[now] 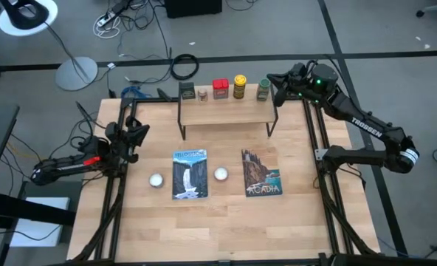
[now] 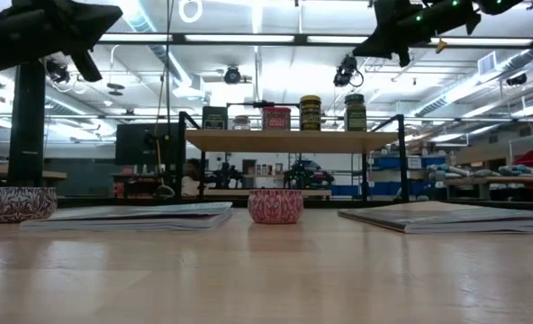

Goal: Shelf spices
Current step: Remove the green spice from the shelf

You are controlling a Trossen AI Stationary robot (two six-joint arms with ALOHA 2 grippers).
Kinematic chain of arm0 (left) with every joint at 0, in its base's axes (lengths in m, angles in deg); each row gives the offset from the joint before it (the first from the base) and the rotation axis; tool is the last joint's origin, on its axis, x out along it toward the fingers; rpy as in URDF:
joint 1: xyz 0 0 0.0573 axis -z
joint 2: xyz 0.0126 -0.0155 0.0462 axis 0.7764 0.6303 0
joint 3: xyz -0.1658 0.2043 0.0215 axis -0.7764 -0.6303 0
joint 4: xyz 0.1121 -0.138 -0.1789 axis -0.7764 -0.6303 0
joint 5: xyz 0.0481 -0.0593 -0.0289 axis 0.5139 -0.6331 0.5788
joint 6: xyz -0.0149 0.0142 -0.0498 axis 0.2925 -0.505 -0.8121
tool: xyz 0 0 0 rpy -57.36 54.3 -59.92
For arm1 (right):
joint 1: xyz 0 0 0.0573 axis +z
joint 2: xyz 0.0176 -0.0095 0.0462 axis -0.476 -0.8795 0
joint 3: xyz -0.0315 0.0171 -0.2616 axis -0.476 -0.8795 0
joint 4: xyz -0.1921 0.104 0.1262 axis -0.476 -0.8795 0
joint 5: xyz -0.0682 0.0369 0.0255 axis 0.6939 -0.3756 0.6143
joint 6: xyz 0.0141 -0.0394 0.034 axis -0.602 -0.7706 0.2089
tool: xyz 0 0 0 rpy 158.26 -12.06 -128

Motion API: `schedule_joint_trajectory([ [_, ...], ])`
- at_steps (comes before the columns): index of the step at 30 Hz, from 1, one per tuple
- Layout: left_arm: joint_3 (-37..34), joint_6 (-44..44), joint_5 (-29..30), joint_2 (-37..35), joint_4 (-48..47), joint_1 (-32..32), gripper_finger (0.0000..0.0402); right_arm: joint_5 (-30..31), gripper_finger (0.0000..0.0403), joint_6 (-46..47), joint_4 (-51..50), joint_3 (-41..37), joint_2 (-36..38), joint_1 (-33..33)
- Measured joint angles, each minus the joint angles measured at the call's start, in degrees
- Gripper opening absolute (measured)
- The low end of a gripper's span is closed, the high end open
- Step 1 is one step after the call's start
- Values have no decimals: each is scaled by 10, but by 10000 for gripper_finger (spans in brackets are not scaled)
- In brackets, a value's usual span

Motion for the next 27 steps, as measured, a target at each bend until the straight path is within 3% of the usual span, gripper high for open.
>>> schedule_joint_trajectory([
  [11, 174, 44, -12, 223, -8, 0, 1, 0, 11, -7, 4, 0, 13, -19],
  [18, 322, 90, -21, 361, -110, 0, 1, -1, 12, -33, -41, 0, 12, -44],
  [23, 412, 138, -21, 414, -200, 0, 1, -41, 29, -36, -73, 0, 12, -48],
  [27, 459, 183, -4, 428, -252, 0, 2, -61, 66, -46, -104, 0, 12, -46],
])
